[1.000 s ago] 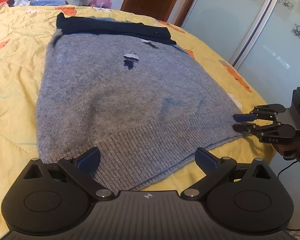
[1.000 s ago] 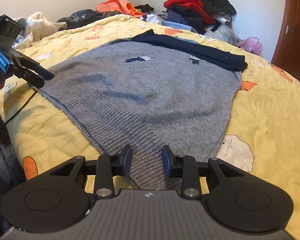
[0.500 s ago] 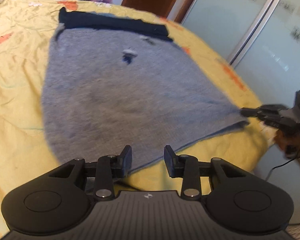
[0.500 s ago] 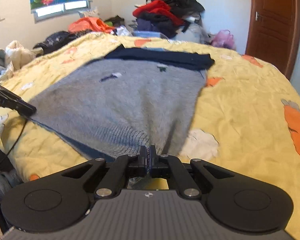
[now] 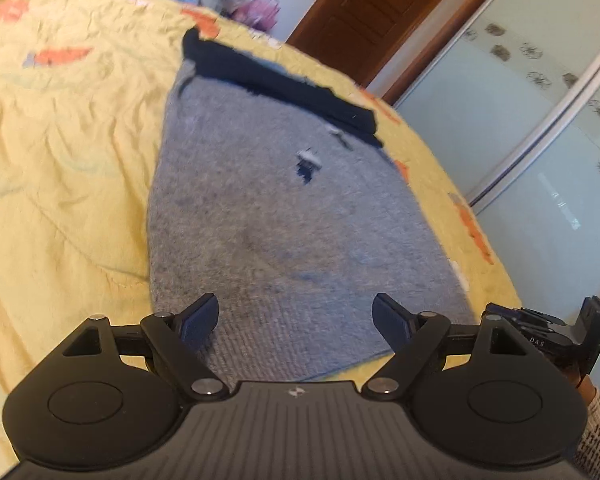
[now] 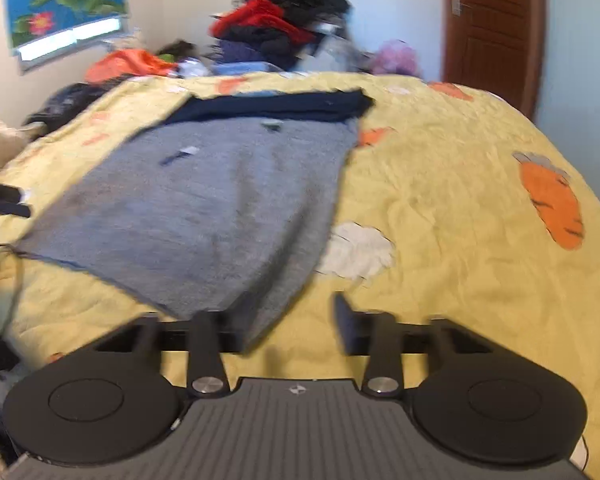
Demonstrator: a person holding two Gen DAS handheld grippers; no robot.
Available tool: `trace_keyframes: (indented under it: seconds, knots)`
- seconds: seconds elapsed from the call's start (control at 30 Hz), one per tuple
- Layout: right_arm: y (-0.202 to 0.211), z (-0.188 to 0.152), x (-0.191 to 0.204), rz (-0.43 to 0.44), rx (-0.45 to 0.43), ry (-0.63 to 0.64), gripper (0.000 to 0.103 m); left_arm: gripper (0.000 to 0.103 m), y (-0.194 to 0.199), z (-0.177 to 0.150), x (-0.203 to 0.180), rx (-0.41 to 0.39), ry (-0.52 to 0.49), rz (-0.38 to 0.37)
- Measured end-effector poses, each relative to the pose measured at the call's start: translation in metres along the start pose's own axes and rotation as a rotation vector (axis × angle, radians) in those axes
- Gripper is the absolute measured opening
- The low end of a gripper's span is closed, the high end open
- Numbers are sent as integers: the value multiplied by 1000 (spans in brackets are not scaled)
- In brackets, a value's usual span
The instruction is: Fold small clothes
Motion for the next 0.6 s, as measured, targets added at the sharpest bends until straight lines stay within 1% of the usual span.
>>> trace_keyframes:
  seconds: [0.07,0.13,0.2,0.23,0.27,0.3,0.33,0.37,0.4,0.53,0.57,0.6]
  knots:
    - [-9,-3,2,18,23,-42,35,84,-7,-4,1,21,12,-5]
    - [-18,-9,5,47,49,-90,35,84,-12,-10,1,36,3,0]
    - [-20,-10,11,64,29,-100,35,84,-13,-13,2,33,-13,13]
    - [-20,-9,14,88,19,-119,35,84,-13,-13,2,33,-12,14]
    - [-20,-9,19,119,18,-131,31,84,-12,-12,2,35,-5,15]
    - [-21,-10,26,104,21,-89,25,85,-12,-12,2,37,2,13]
    - [-22,-10,32,64,19,-26,10,87,-13,-11,2,42,7,11]
    - [-22,-9,34,57,14,-20,9,88,-14,-11,2,47,9,8]
    - [-20,-7,31,58,0,-55,9,88,-14,-11,2,51,7,7]
    - [7,12,10,48,-106,-153,8,88,-15,-12,0,79,-27,27]
    - [14,17,7,53,-125,-160,8,88,-16,-13,0,83,-38,28]
    - [20,21,3,26,-133,-149,8,88,-16,-13,0,83,-48,28]
Point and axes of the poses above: each gripper's, at about its wrist camera, not at the fingertips, and y roughly against the way its jaws point, x to its left, z to its top, the point moved 9 cm from there along -y, roughly the way its jaws point, and after that the axes turned 12 degrees about y, right-handed, at the moved point
